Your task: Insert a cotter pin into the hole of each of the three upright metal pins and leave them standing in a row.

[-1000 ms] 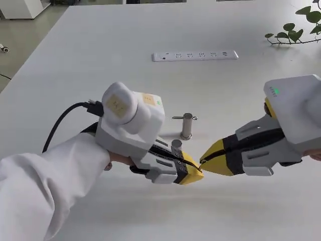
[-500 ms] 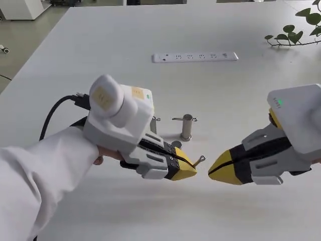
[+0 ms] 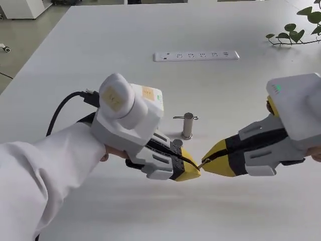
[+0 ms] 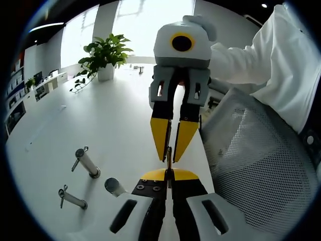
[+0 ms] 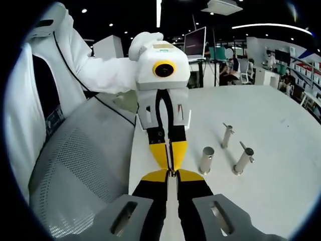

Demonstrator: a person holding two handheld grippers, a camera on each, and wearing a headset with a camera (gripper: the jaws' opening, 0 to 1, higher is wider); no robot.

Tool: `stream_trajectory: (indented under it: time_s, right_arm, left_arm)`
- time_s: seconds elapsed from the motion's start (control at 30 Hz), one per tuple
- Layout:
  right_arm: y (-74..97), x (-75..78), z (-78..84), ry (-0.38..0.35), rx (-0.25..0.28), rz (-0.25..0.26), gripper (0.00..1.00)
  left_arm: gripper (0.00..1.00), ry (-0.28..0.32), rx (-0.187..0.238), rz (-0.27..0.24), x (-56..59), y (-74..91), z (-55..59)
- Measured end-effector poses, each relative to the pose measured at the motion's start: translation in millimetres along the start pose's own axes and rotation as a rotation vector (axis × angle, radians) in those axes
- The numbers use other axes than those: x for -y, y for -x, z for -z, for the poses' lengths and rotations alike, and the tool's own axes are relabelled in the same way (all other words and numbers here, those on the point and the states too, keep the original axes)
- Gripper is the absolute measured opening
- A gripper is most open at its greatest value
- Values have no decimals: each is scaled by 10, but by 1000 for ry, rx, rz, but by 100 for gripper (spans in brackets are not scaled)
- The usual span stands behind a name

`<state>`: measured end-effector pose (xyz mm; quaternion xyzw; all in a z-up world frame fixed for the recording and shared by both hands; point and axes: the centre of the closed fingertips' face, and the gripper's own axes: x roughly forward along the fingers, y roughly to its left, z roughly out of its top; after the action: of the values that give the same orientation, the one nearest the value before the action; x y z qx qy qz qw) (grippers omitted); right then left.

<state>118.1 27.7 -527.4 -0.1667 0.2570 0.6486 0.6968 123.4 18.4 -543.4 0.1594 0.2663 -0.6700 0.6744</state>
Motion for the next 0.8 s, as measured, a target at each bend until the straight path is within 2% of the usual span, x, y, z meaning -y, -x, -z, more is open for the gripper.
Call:
stream_trajectory:
  time_s: [0.2,0.3,0.43,0.53,0.63,0.8]
  right_arm:
    - [-22,-21,31,-3,-22,-18,0]
    - [-12,-16,36,-36,-22,-22,0]
    - [13,-27,40,-31,-20,-22,0]
    - [13,-30,49,-21,-25,-21,0]
    - [-6,-47,46,-19,-32,-33,0]
    - [-54,-74,84,-7,-79,-53,0]
  left_arm:
    - [0,-19,-5,3,3,-22,-4]
    - [0,-20,3,6,-3,-4,-8]
    - [0,-12,22,8,-12,43,-41]
    - [0,-19,20,13,4,46,-48]
    - [0,-43,-6,17,28,40,-30]
    - [0,-83,-63,23,47,-4,22]
